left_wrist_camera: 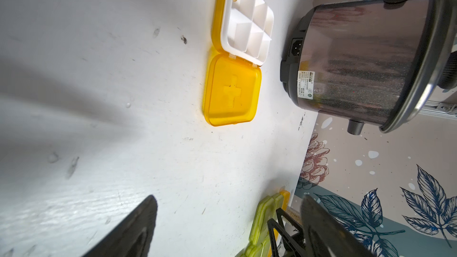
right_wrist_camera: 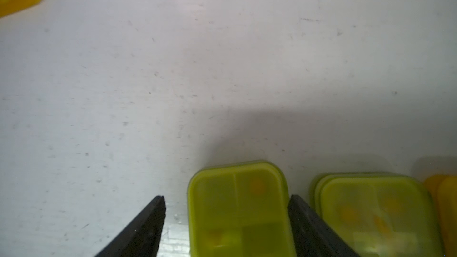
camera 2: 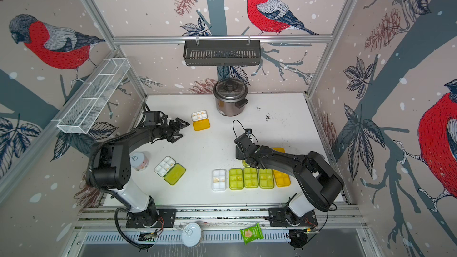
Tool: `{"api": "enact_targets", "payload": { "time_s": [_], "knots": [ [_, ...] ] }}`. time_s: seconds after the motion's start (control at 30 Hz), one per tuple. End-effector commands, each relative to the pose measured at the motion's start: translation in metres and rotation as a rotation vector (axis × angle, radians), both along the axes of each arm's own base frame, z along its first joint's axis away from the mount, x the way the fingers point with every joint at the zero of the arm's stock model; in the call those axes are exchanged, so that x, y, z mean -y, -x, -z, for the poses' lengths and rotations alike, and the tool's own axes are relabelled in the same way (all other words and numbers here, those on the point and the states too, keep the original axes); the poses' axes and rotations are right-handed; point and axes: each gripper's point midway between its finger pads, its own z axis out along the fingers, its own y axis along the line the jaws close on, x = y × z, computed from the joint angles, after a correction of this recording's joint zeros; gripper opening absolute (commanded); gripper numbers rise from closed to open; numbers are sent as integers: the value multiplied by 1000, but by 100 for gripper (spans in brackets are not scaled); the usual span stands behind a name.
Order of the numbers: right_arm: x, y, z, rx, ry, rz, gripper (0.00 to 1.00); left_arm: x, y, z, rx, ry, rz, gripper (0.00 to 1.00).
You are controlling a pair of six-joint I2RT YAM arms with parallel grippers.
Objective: Close pillboxes
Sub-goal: Place the pillbox at the center of the board.
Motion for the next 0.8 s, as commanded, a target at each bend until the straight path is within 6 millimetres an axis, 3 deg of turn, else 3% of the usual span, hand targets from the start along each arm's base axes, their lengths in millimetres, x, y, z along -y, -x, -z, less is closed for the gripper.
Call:
{"api": "enact_targets", "payload": {
  "time_s": [0.0, 0.2, 0.3, 0.37, 0.57, 0.77],
  "knots": [
    [-6, -3, -19, 36, 10, -34, 81, -4, -6, -21, 85, -46, 9, 90],
    [-24, -15, -68, 160, -26, -135, 85, -30, 2, -60, 185, -208, -90, 91],
    [-27, -19, -84, 236, -34, -169, 88, -38, 26, -79, 218, -236, -155, 92],
    [-26, -20, -87, 278, -37, -178, 90, -44, 53, -86, 223, -250, -207, 93],
    [-18, -14, -86, 347, -90, -162, 97, -63, 130, -61, 177, -296, -351, 96],
    [-9, -11, -82, 355, -97, -129, 100, -71, 172, -24, 9, -315, -417, 96]
  ]
}}
